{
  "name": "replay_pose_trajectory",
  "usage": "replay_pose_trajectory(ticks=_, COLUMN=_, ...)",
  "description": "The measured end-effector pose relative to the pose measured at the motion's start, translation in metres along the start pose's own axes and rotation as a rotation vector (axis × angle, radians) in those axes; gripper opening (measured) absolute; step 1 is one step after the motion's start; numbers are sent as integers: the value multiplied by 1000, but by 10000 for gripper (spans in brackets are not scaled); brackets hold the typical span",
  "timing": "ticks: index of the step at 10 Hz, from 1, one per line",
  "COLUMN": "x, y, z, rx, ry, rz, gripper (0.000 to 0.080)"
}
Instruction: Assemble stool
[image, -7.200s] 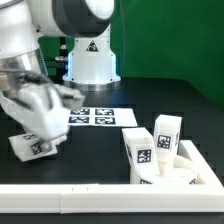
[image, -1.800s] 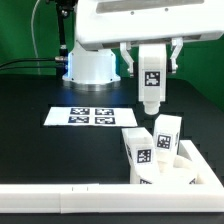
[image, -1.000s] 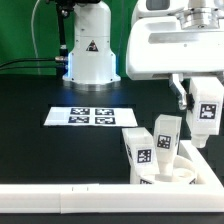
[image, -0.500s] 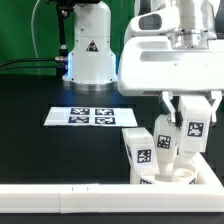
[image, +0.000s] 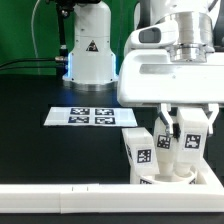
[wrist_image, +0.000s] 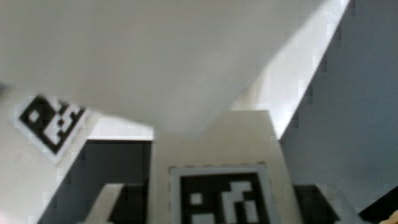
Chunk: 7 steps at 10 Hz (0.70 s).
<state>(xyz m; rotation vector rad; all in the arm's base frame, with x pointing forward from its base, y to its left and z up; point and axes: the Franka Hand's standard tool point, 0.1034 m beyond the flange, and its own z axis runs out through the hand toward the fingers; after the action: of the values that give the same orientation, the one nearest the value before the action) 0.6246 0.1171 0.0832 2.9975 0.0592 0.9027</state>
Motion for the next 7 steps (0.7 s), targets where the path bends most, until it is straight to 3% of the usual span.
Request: replay_pose_trajectory(ticks=7, x=-6, y=1, z=11, rx=-9, ry=29, rz=-19, gripper=330)
